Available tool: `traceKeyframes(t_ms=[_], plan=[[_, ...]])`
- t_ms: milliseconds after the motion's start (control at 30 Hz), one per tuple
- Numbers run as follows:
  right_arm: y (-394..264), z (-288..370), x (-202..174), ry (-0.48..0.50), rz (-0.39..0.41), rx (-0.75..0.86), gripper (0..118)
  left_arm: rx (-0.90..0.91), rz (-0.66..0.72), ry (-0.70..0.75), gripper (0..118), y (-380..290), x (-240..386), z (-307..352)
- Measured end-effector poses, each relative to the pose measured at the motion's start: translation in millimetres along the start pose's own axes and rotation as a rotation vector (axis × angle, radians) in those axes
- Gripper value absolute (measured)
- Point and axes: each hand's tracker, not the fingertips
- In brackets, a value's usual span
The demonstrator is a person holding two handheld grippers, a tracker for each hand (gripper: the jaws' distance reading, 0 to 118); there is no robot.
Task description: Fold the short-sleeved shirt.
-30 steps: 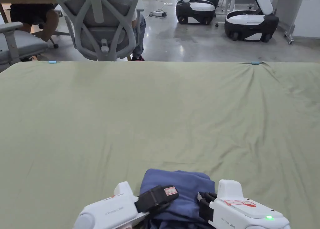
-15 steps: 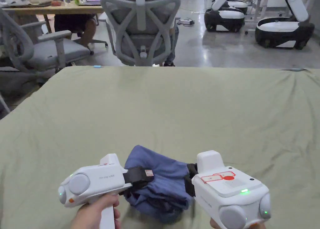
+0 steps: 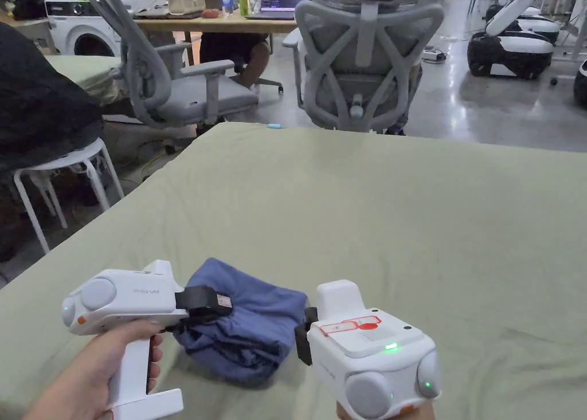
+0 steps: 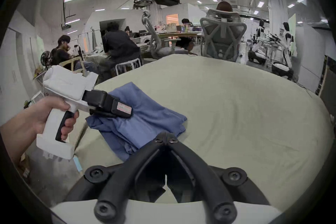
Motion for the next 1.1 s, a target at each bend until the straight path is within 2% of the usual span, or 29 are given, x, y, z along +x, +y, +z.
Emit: traceKeyframes(t_ms=[33,67,167,233,267,300,333,367,500,567,767,867,967,1100], plan=[[-1,1,2,0.0,0.007,-0.002,0,0.026,-0.007,0.034,79,3,-3,4],[0,1,3,0.0,0.013,-0.004,0,0.056,-0.007,0.069,88,6,-6,11],[-2,5,10,-0.013,0.021,-0.007,0,0.153,0.026,0.173,92,17,-21,41],[-4,10,17,-0.019,0.008,-0.007,0,0.18,0.043,0.255,84,17,-23,62],[-5,14,20,-0.022,0.002,-0.005,0,0.195,0.035,0.298,75,12,-18,72],[-6,19,23,-0.026,-0.007,-0.002,0,0.202,0.011,0.315,50,8,-13,77],[-6,24,27,-0.028,-0.017,0.003,0,0.207,-0.006,0.343,12,3,-6,80],[-7,29,32,-0.032,-0.022,0.008,0,0.221,-0.019,0.373,0,-3,4,81],[-8,65,62,-0.076,-0.043,0.043,0,0.263,-0.121,0.325,0,-33,77,74],[-8,92,87,-0.118,-0.056,0.072,0,0.308,-0.231,0.306,0,-50,130,64],[-9,194,196,-0.358,-0.033,0.138,0,0.487,-0.503,0.181,0,-116,304,36],[-10,245,250,-0.489,-0.032,0.178,0,0.55,-0.592,0.121,0,-138,370,24],[-9,287,290,-0.562,-0.05,0.204,0,0.592,-0.665,0.108,0,-158,425,17],[-10,321,316,-0.622,-0.038,0.206,0,0.62,-0.655,0.126,0,-180,462,14]])
